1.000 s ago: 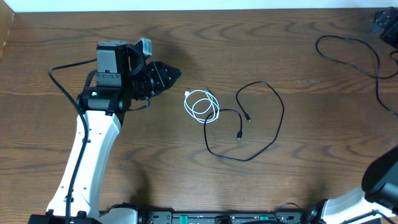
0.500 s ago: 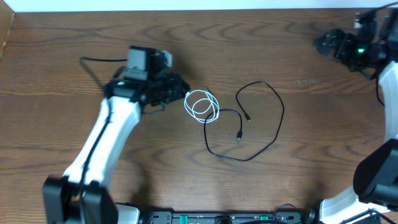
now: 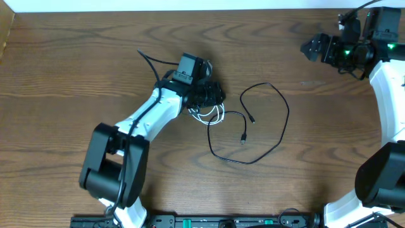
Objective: Untangle cables
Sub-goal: 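Lower the left gripper onto the white cable coil and grasp it, then lift the white cable with the left gripper and pull it up-left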
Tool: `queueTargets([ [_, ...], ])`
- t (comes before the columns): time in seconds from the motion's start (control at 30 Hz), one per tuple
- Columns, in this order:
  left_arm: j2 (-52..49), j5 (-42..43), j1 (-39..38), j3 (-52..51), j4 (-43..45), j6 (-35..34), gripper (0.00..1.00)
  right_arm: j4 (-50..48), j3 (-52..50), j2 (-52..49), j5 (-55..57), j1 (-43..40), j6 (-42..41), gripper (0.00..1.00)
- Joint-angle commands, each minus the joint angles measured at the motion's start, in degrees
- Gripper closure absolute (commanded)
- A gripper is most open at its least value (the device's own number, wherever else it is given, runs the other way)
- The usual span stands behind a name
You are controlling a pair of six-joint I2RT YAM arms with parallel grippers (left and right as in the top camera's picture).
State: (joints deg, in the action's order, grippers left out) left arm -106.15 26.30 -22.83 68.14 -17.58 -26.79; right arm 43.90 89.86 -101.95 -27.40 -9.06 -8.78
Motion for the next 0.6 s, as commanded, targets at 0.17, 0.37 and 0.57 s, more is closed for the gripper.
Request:
queueTargets([
  [0.17,-2.08,-3.19,-2.34,0.33,0.83,-1.18,0.93,0.72,-1.11,-0.37,0.50,0.83,1.16,0.01],
  [0.37,5.18,1.95,-2.27,2.43,1.97,-1.97,0.92,0.68,-1.14,-0.37,0.46,1.53,1.18,0.01],
  [0.57,20.02,0.83,-2.21,3.02,7.67,0.17,0.92,0.72,-1.14,-0.37,0.42,4.22,1.25,0.01],
])
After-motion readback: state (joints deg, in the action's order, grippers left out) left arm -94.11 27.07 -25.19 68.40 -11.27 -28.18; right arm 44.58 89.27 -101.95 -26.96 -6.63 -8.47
